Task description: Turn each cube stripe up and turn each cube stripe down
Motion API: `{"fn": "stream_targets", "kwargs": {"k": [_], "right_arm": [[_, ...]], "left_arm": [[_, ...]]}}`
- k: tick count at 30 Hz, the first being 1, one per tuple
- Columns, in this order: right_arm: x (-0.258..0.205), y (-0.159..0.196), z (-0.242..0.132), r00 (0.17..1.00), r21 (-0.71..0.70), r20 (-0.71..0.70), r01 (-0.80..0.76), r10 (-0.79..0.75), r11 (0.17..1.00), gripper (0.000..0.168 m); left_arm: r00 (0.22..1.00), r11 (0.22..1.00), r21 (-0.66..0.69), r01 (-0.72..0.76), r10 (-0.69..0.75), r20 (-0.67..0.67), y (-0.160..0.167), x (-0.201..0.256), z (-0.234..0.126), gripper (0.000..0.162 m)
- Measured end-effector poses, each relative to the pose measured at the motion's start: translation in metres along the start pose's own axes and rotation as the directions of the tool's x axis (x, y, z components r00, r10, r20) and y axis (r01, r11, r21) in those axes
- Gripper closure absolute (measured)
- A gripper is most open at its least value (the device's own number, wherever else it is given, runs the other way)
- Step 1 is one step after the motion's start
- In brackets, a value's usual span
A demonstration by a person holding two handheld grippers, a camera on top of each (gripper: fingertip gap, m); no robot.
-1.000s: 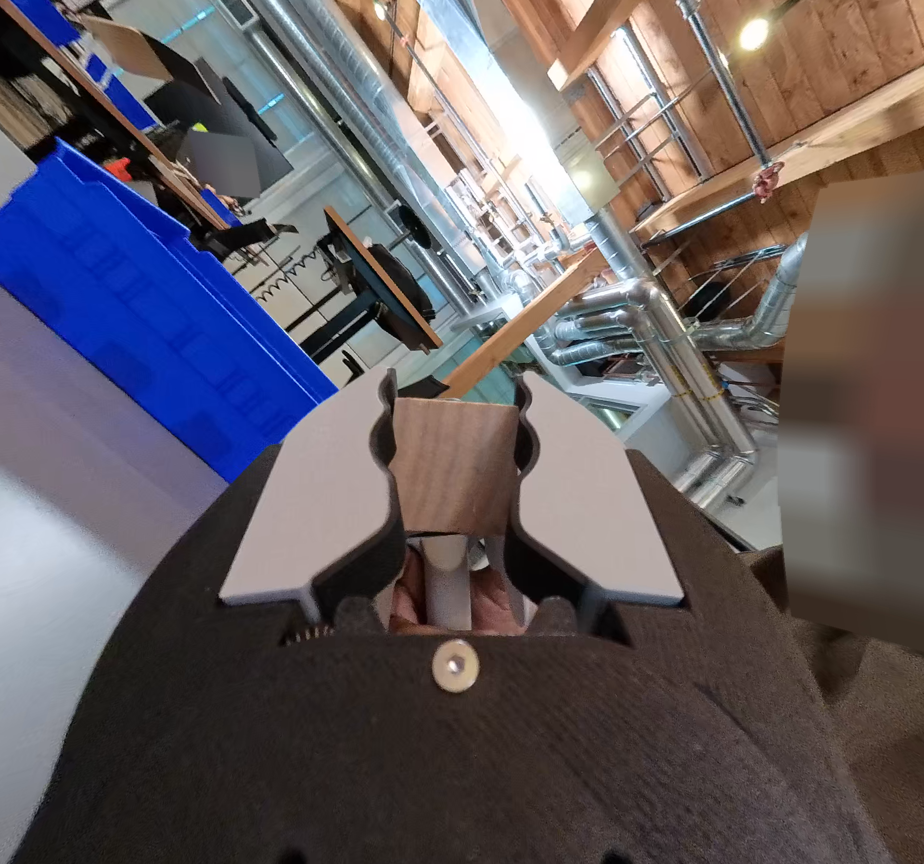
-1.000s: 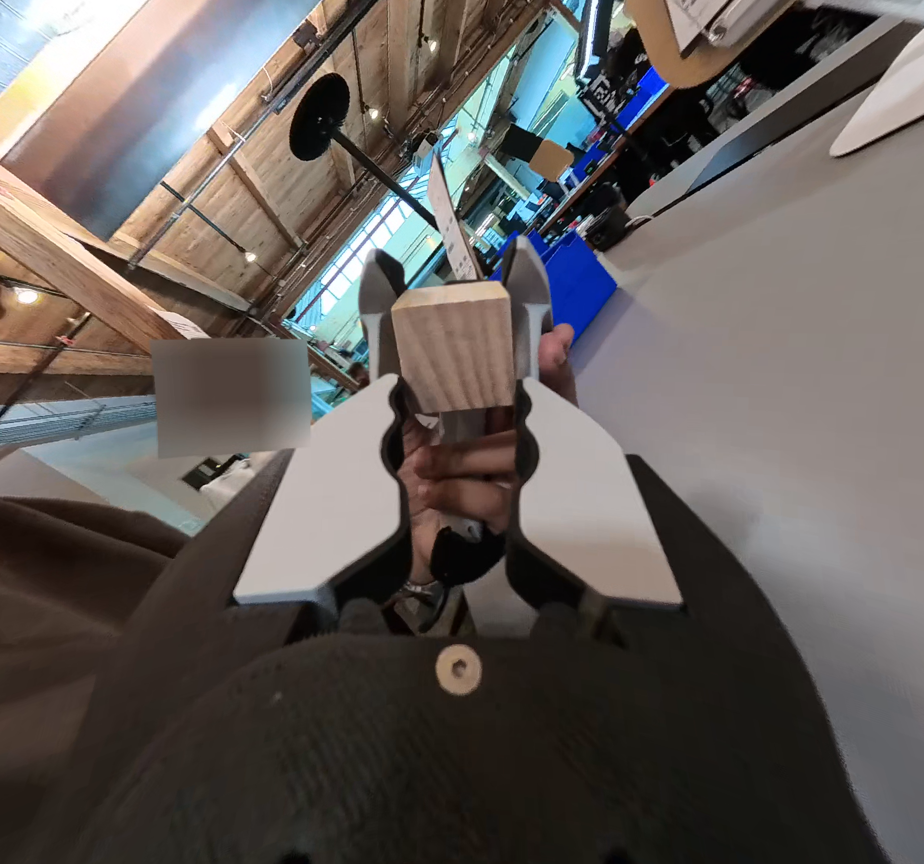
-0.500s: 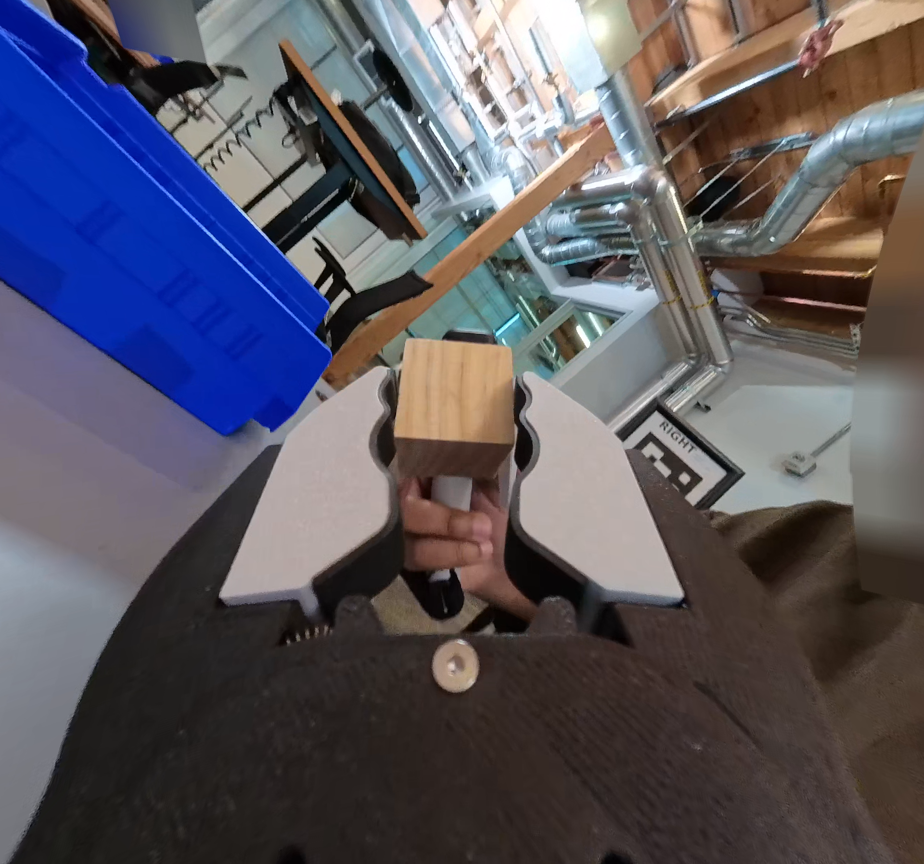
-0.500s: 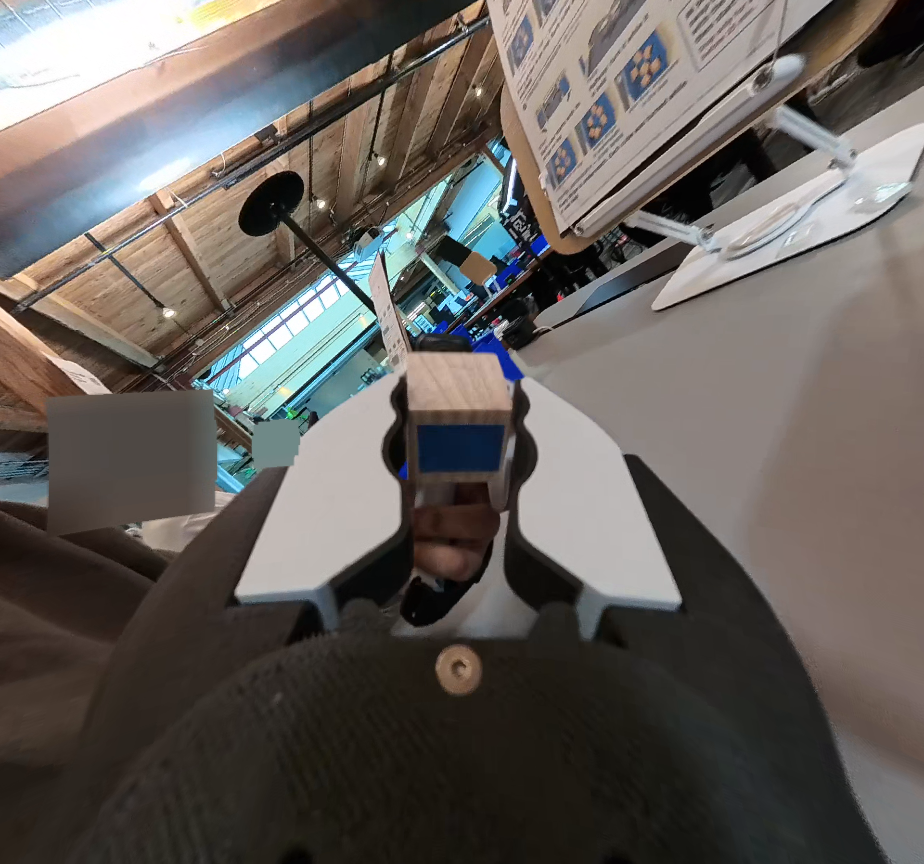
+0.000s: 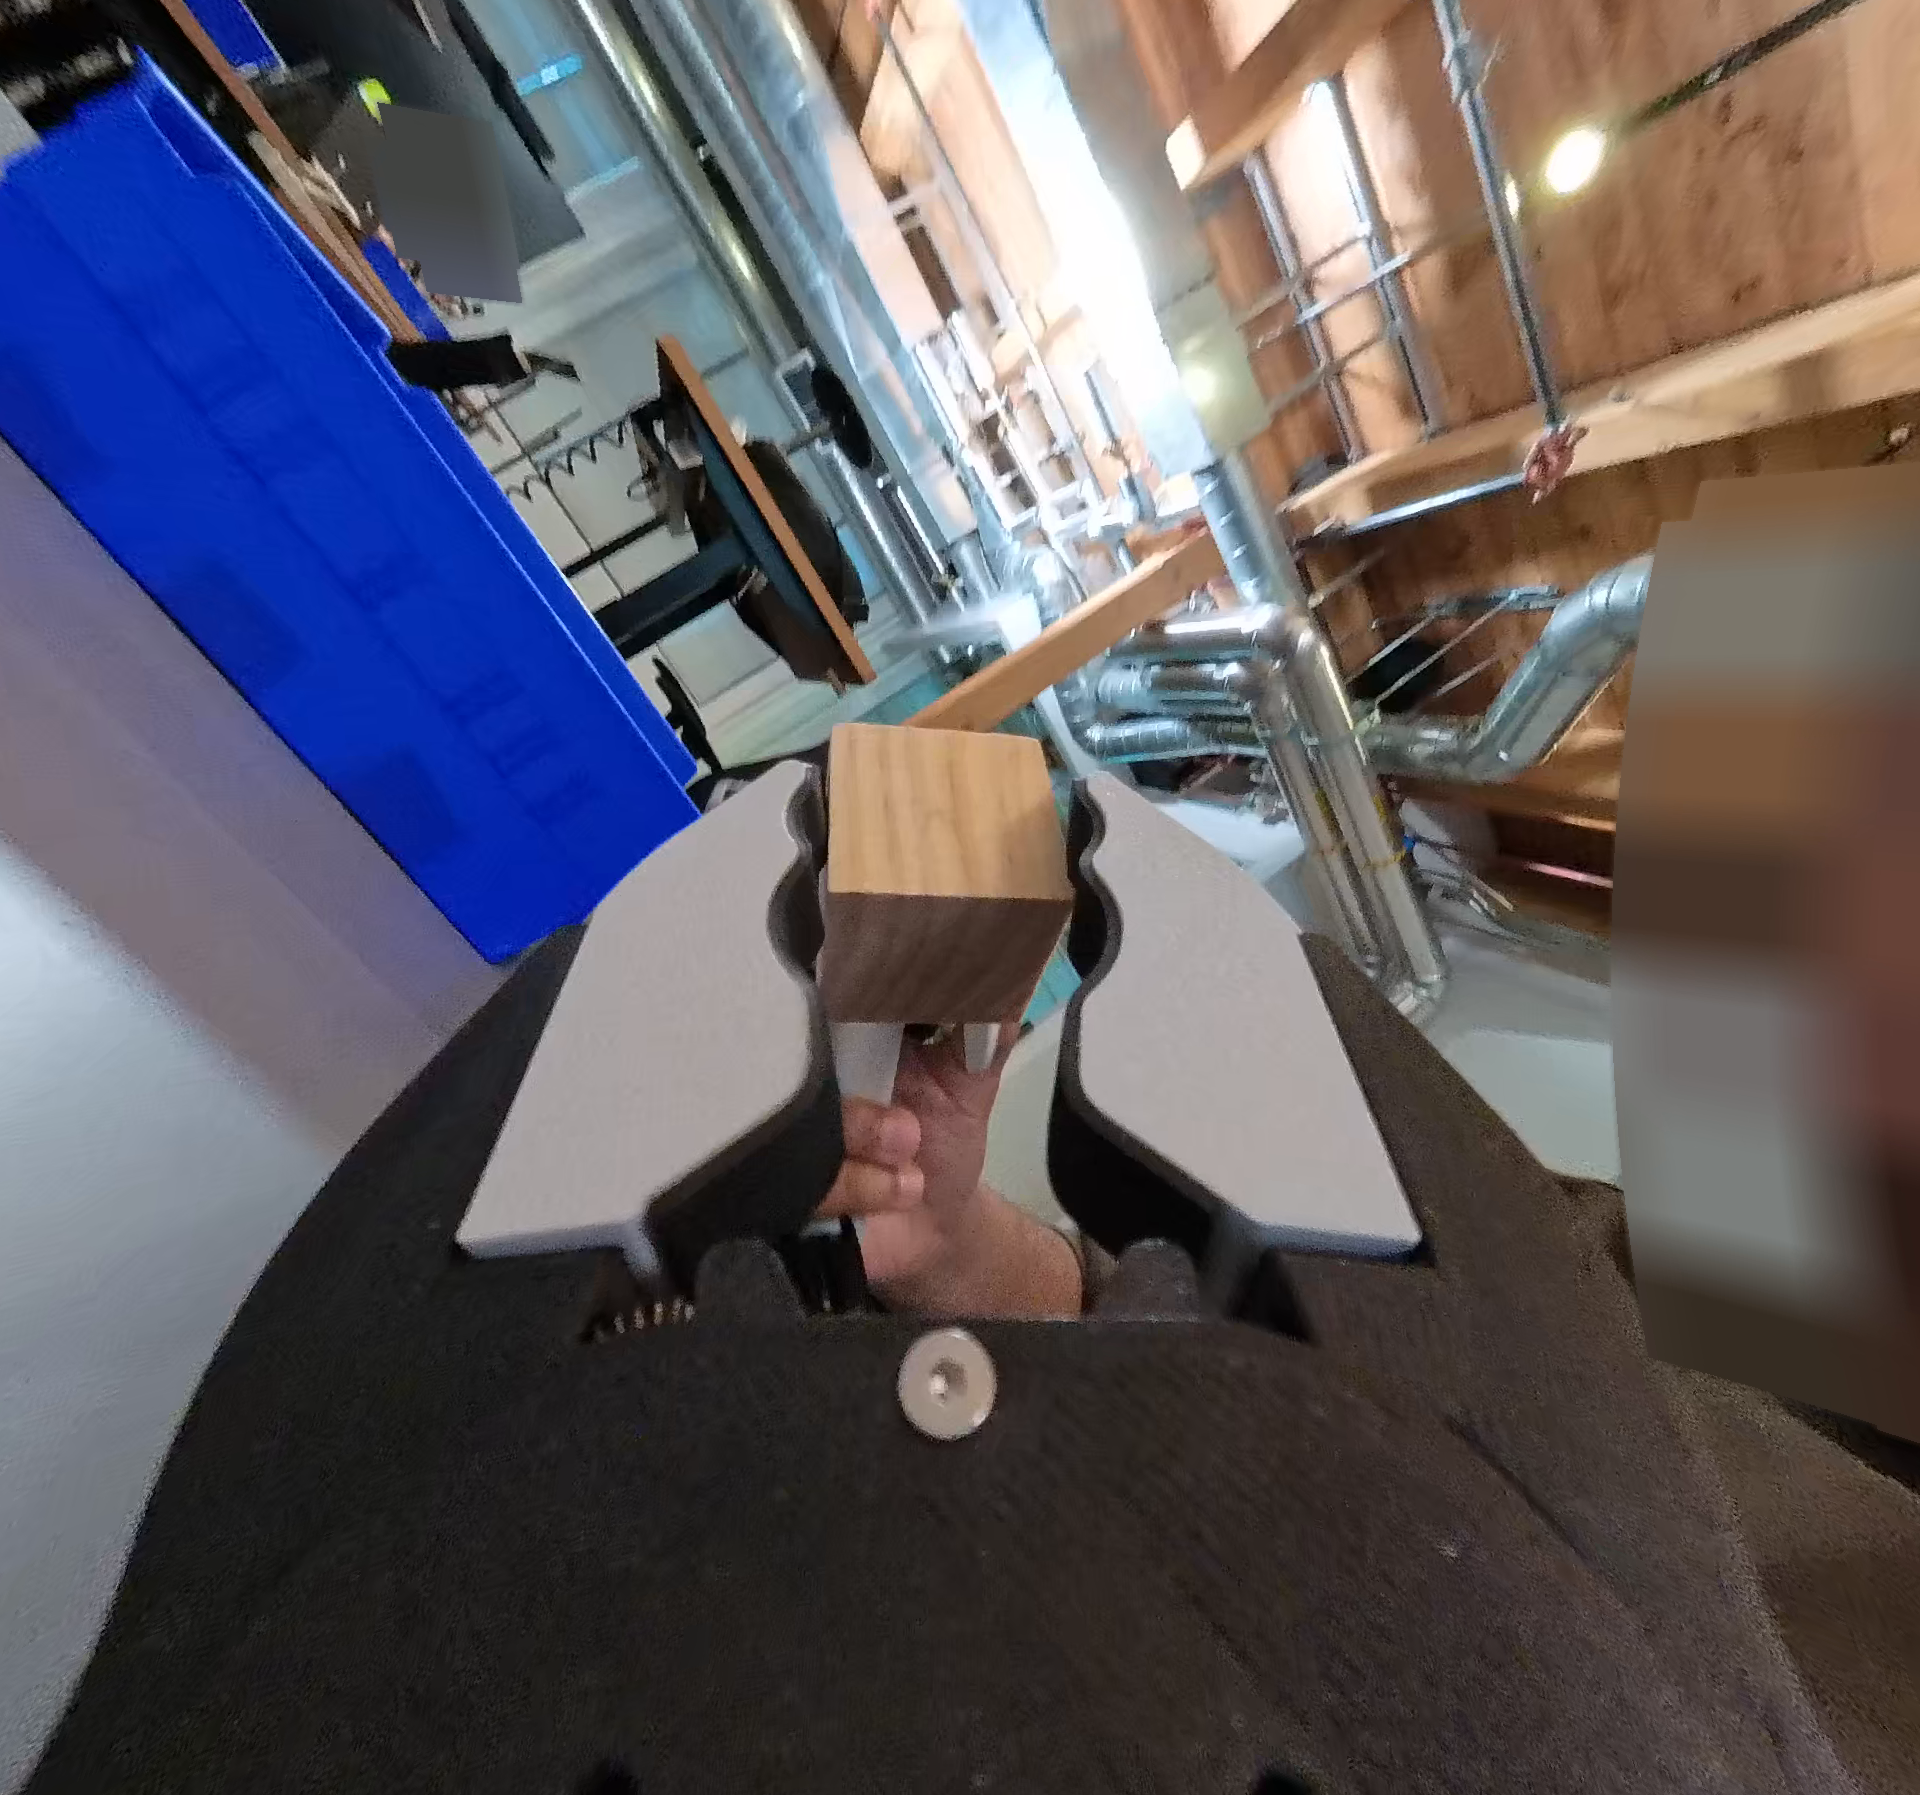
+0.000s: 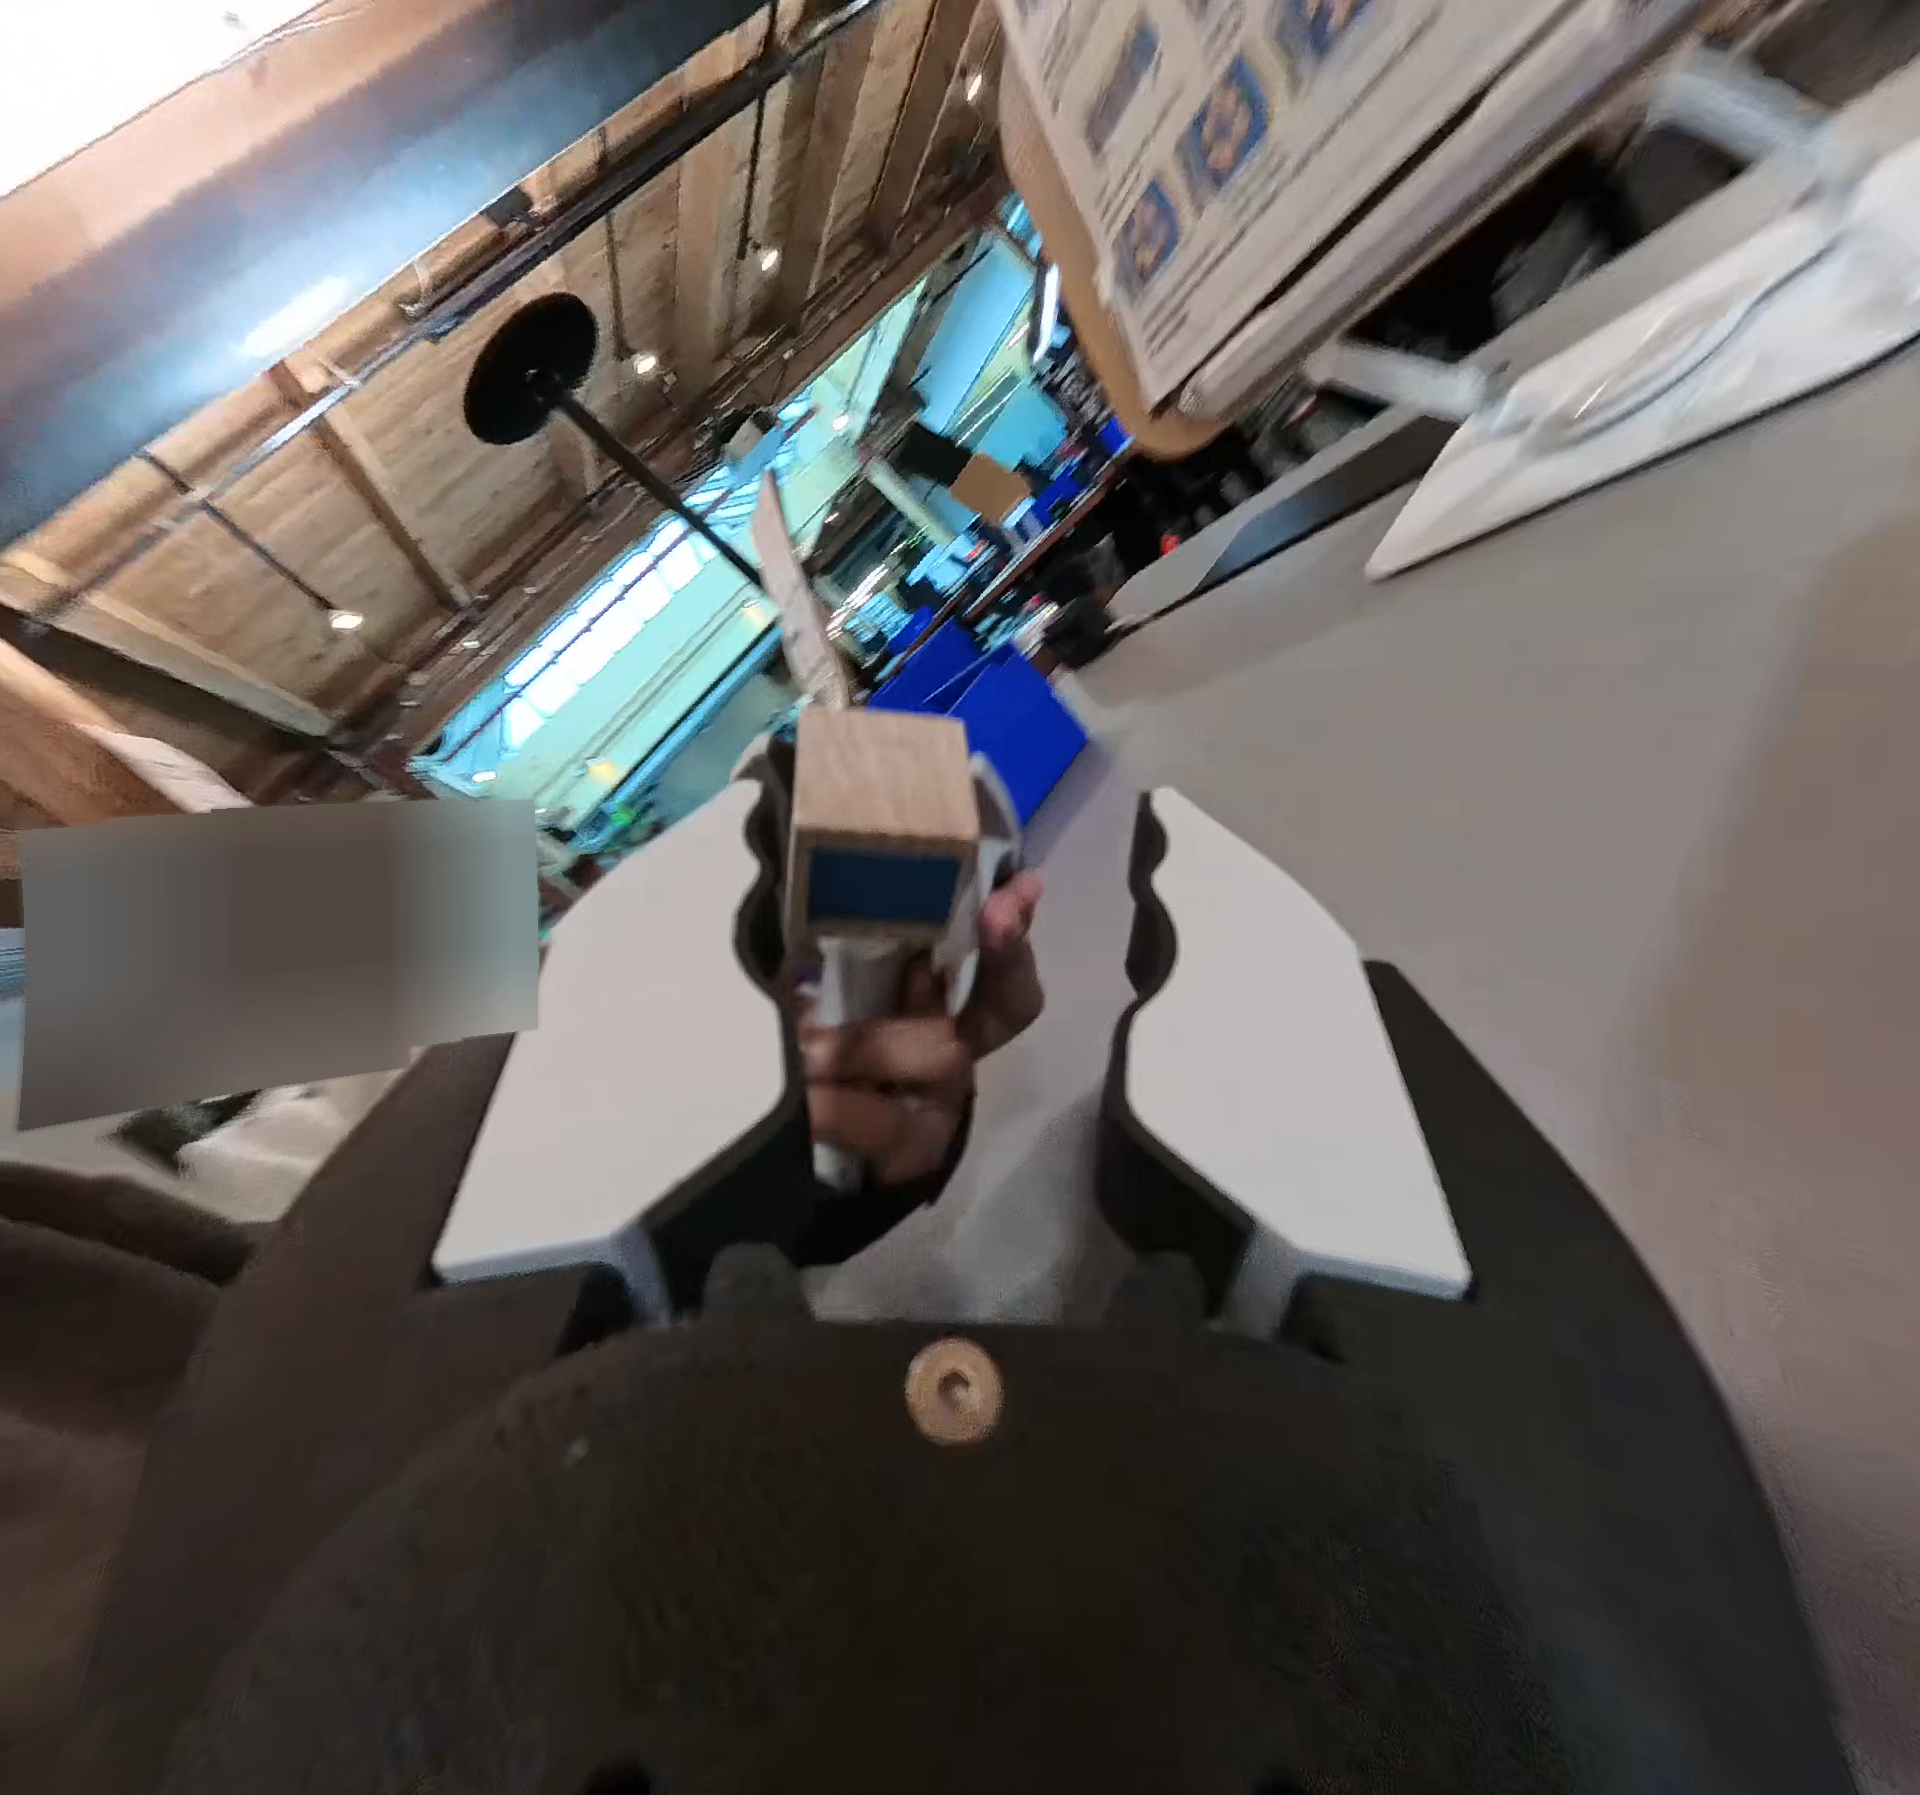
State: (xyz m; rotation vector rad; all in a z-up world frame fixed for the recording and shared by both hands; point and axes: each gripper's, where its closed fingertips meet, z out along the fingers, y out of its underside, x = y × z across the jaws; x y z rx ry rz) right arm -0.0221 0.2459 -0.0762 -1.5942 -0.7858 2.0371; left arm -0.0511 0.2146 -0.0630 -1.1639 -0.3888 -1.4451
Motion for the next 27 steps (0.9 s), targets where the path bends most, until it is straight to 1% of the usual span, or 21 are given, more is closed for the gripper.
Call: {"fn": "stream_targets", "kwargs": {"k": [2,3,6,7,8,9,11,16,19,21,23,25,27], "right_arm": [[-0.008,0.019,0.014,0.995,-0.062,0.056,-0.084,0.087,0.995,0.101],[-0.013,0.028,0.021,0.991,-0.093,0.074,-0.101,0.108,0.990,0.101],[-0.024,0.056,0.037,0.991,-0.195,0.096,-0.077,0.097,0.978,0.102],[-0.027,0.062,0.041,0.992,-0.221,0.099,-0.061,0.084,0.973,0.107],[-0.029,0.065,0.043,0.992,-0.228,0.109,-0.044,0.071,0.973,0.117],[-0.033,0.064,0.045,0.990,-0.222,0.129,-0.030,0.060,0.975,0.124],[-0.037,0.058,0.046,0.987,-0.200,0.153,-0.014,0.045,0.980,0.124],[-0.043,0.044,0.048,0.978,-0.164,0.206,0.011,0.023,0.986,0.125],[-0.046,0.041,0.049,0.977,-0.168,0.211,0.069,-0.033,0.983,0.126],[-0.051,0.028,0.048,0.974,-0.139,0.215,0.105,-0.074,0.985,0.125],[-0.052,0.003,0.045,0.975,-0.094,0.191,0.129,-0.110,0.987,0.126],[-0.046,-0.033,0.039,0.971,-0.038,0.126,0.209,-0.203,0.977,0.126],[-0.031,-0.080,0.026,0.947,0.009,0.004,0.321,-0.321,0.947,0.126]], "left_arm": [[1.000,0.999,0.034,-0.022,0.022,0.010,-0.008,0.002,-0.010,0.118],[0.999,0.998,0.044,-0.035,0.034,0.014,-0.010,0.004,-0.013,0.118],[0.999,0.997,0.063,-0.054,0.053,0.010,-0.010,0.011,-0.020,0.118],[0.998,0.996,0.065,-0.060,0.059,0.013,-0.009,0.012,-0.022,0.118],[0.998,0.996,0.064,-0.067,0.066,0.018,-0.007,0.013,-0.023,0.118],[0.997,0.995,0.065,-0.074,0.073,0.029,-0.005,0.013,-0.025,0.117],[0.997,0.993,0.086,-0.078,0.076,0.028,-0.005,0.015,-0.029,0.117],[0.996,0.993,0.081,-0.087,0.084,0.037,0.001,0.017,-0.033,0.118],[0.994,0.992,0.080,-0.101,0.096,0.055,0.003,0.017,-0.036,0.119],[0.992,0.989,0.086,-0.123,0.119,0.052,0.002,0.020,-0.038,0.119],[0.990,0.985,0.105,-0.139,0.134,0.050,-0.001,0.024,-0.041,0.115],[0.989,0.982,0.121,-0.142,0.136,0.060,-0.004,0.024,-0.044,0.114],[0.991,0.983,0.131,-0.125,0.119,0.052,-0.005,0.024,-0.045,0.114]]}}
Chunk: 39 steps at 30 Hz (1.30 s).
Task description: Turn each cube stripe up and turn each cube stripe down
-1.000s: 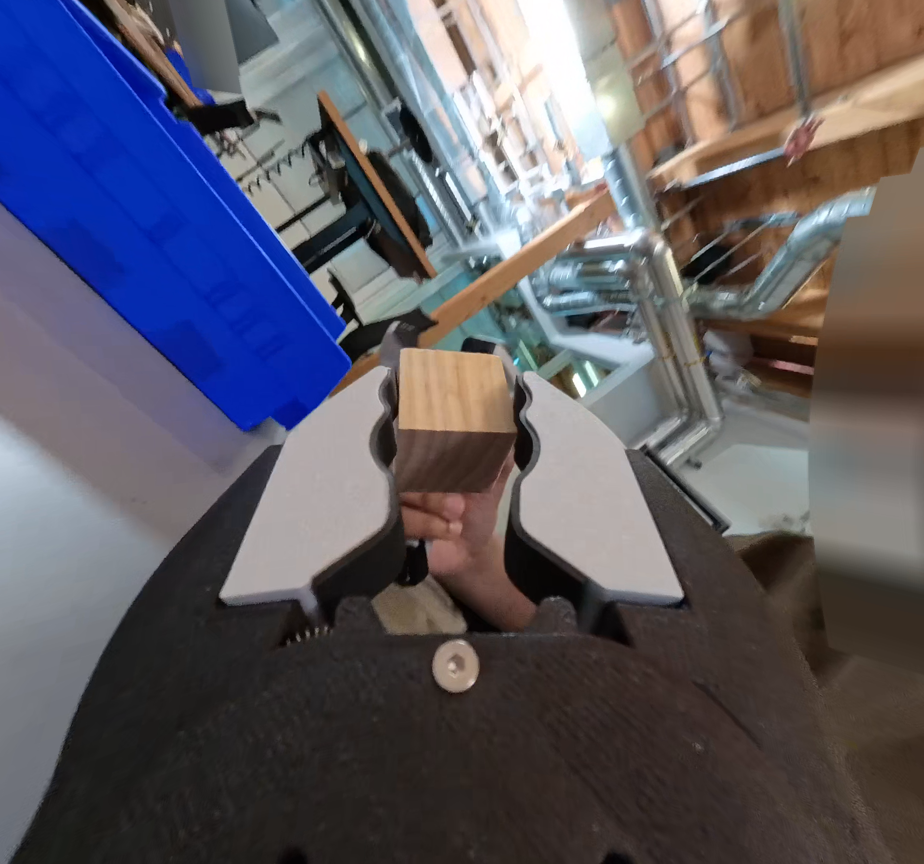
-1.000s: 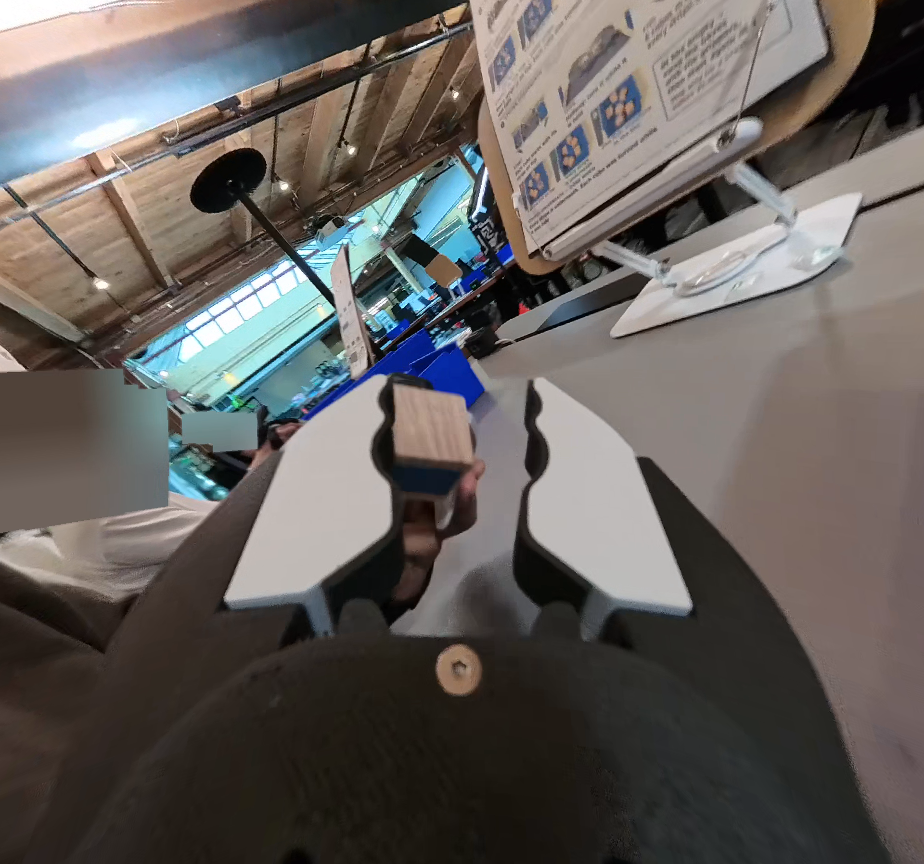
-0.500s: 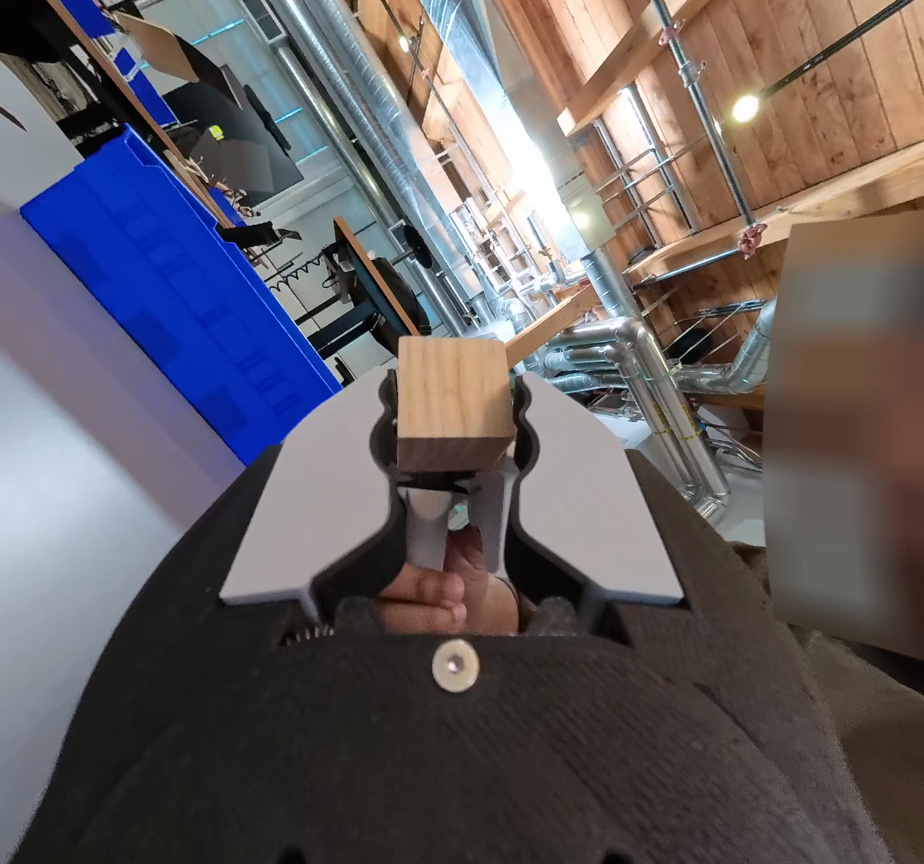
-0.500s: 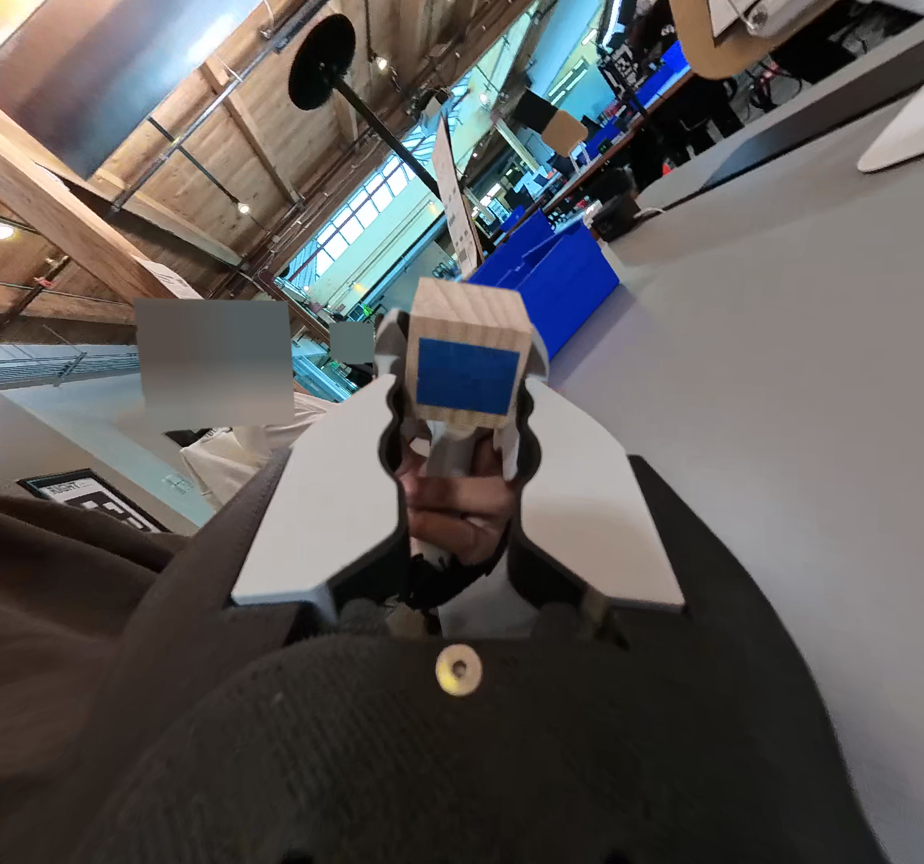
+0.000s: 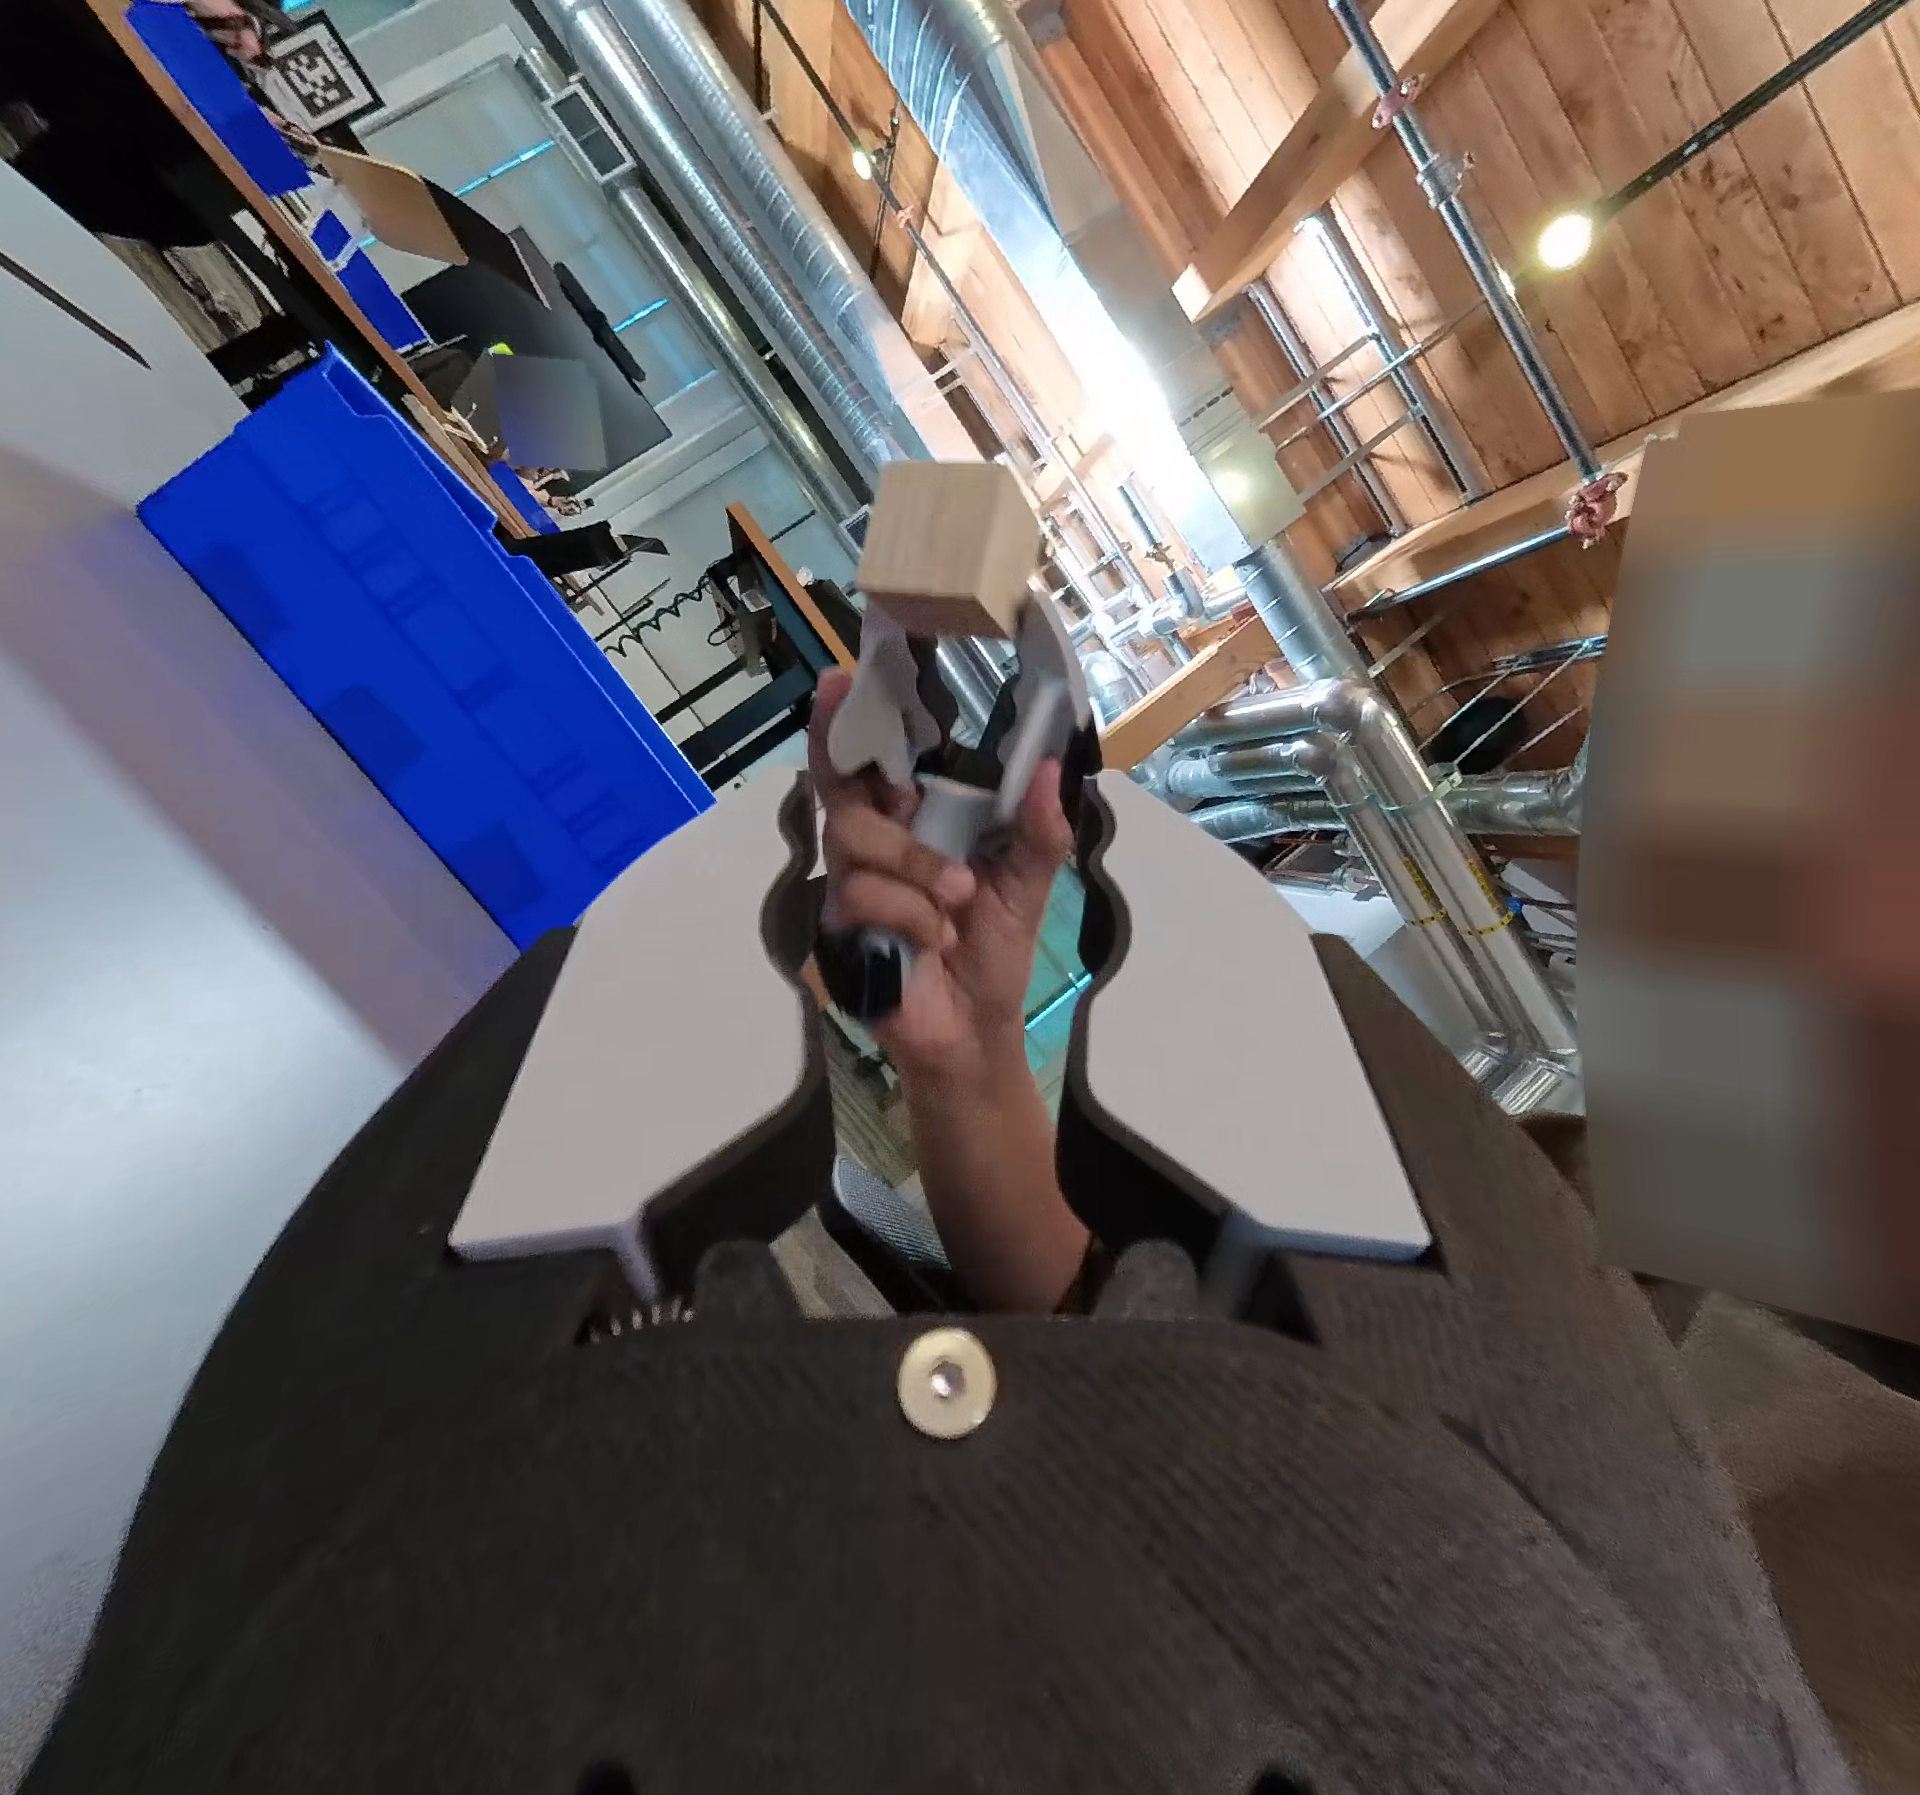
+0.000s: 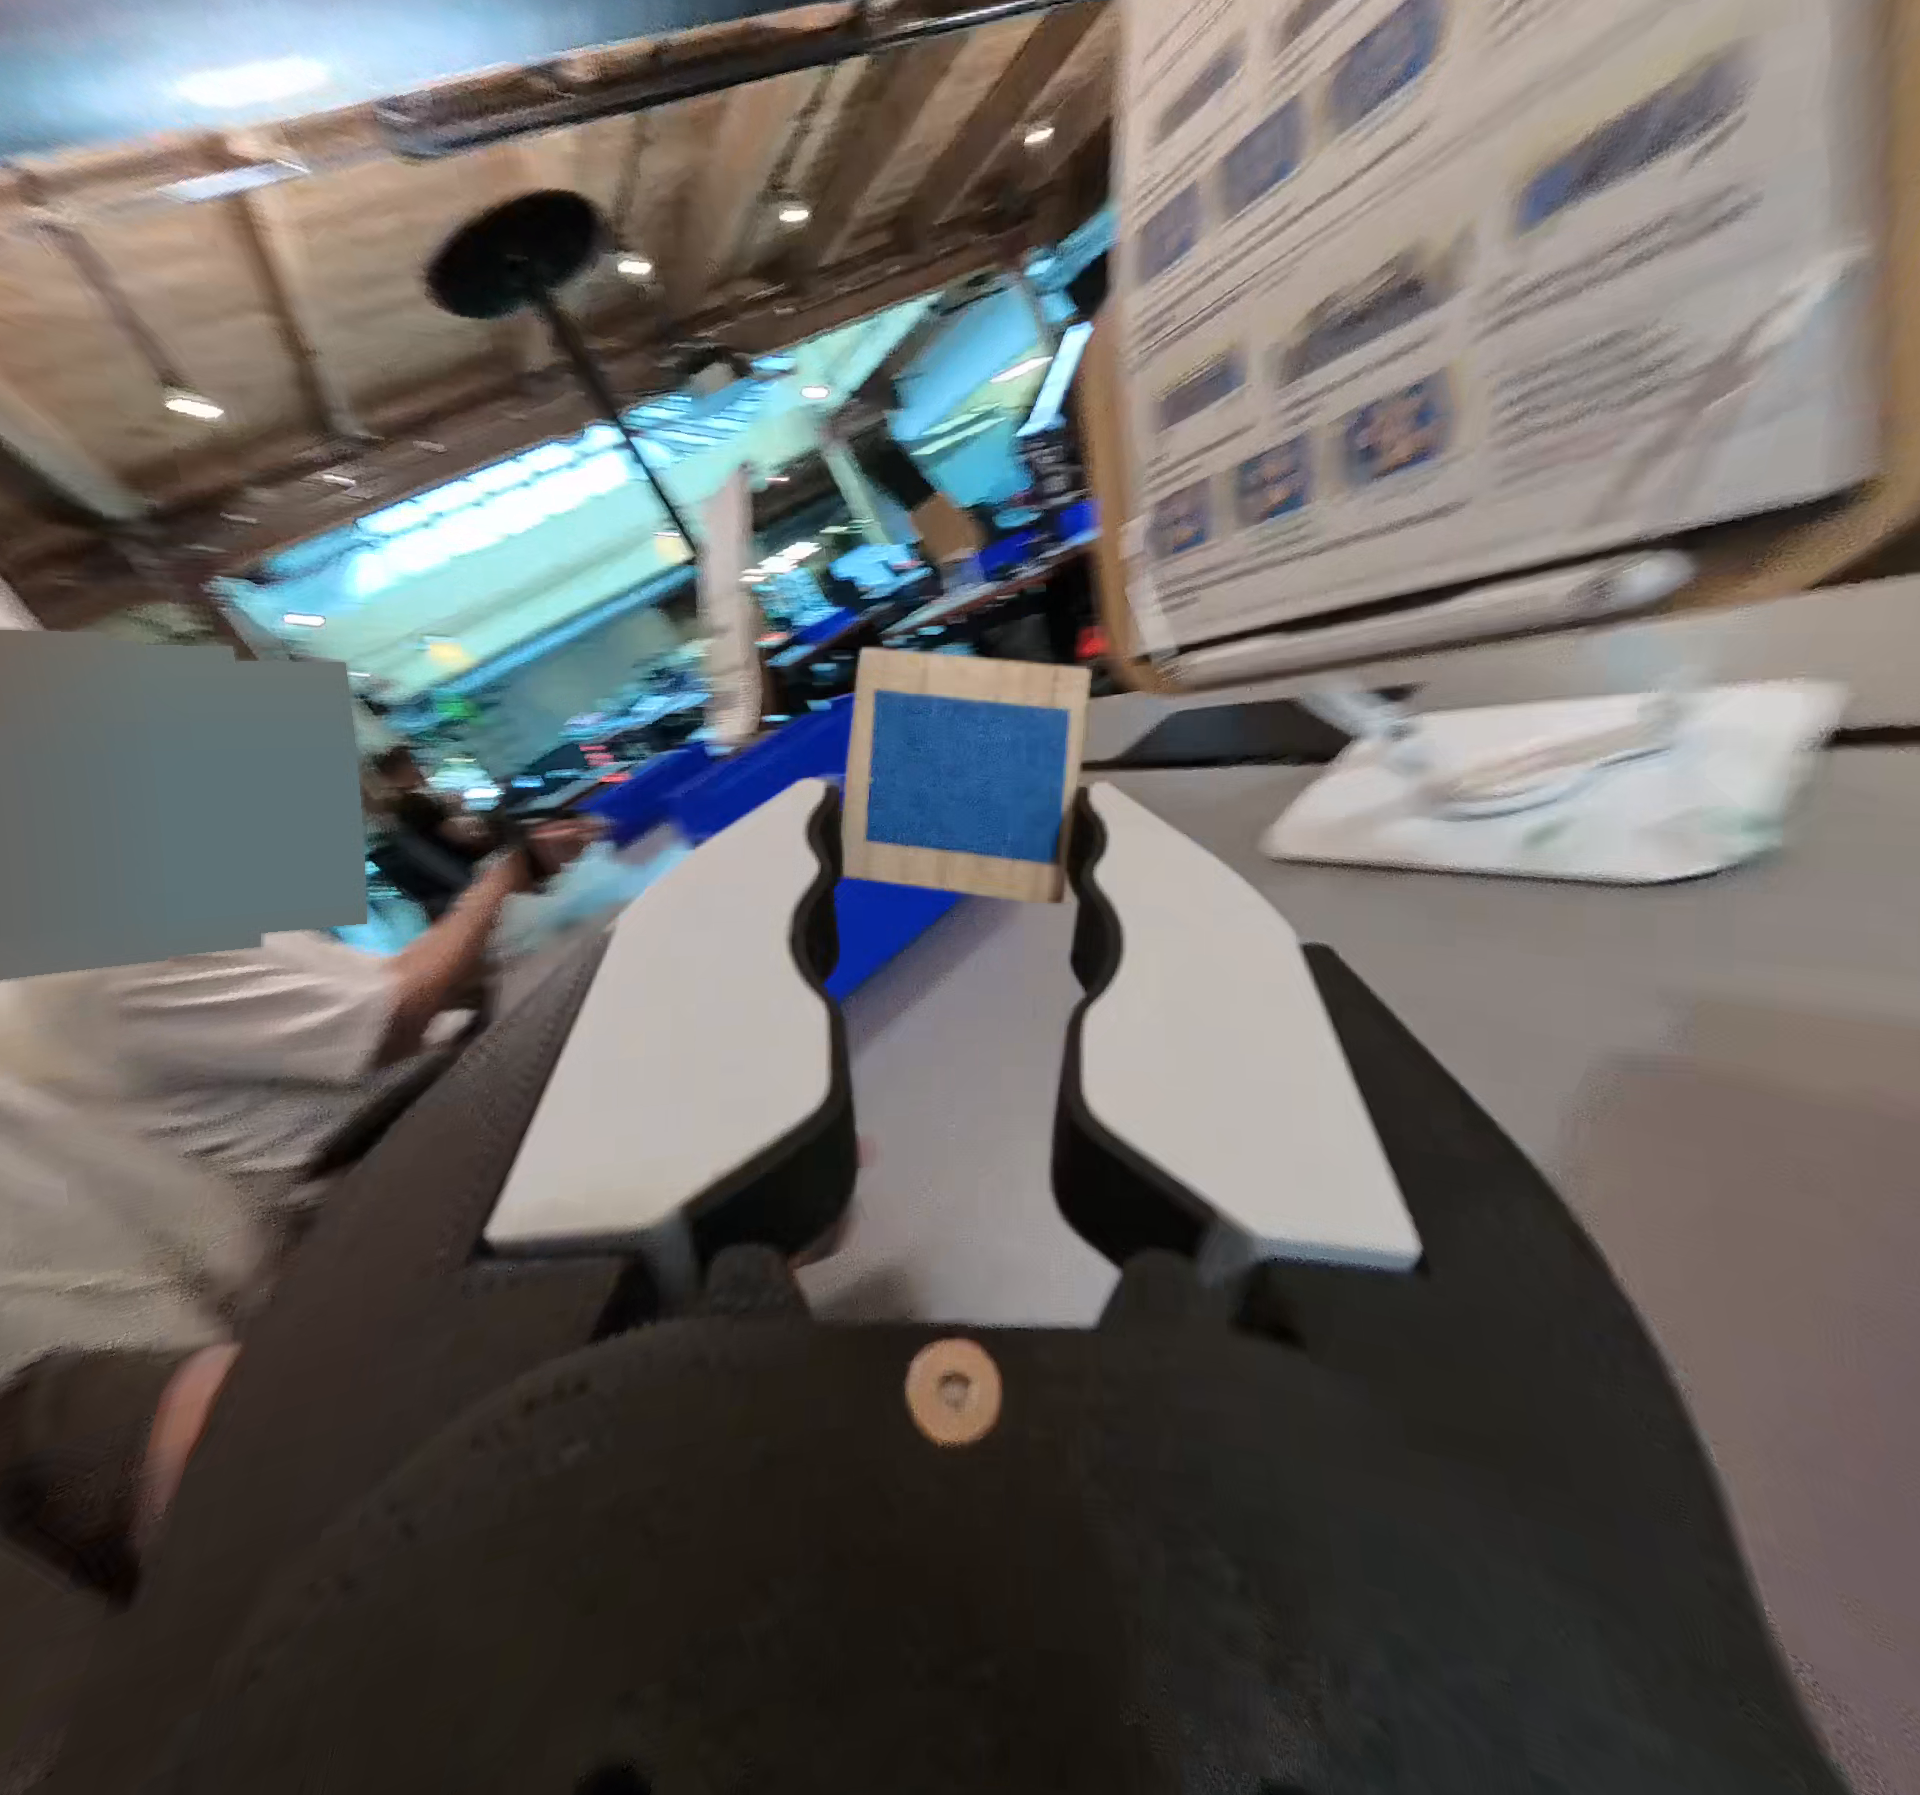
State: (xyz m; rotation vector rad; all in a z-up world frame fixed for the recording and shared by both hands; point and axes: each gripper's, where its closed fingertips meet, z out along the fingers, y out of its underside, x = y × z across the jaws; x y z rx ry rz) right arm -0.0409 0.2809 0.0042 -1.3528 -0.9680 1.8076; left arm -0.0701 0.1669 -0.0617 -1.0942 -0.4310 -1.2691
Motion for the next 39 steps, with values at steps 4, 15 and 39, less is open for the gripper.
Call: {"fn": "stream_targets", "kwargs": {"k": [4,15,39], "right_arm": [[0.094,-0.061,-0.032,0.918,-0.127,-0.321,0.202,-0.233,0.971,0.125],[0.353,-0.012,-0.116,0.494,-0.597,-0.721,-0.087,-0.486,0.798,0.125],[0.084,-0.014,-0.034,0.885,-0.369,-0.377,0.126,-0.272,0.921,0.107]], "left_arm": [[0.999,0.999,-0.009,0.048,-0.048,0.002,0.003,-0.007,0.002,0.114],[0.985,0.967,-0.220,-0.130,0.151,0.081,0.030,-0.024,0.016,0.112],[0.951,0.895,-0.390,-0.217,0.283,0.122,0.033,-0.029,0.015,0.106]]}}
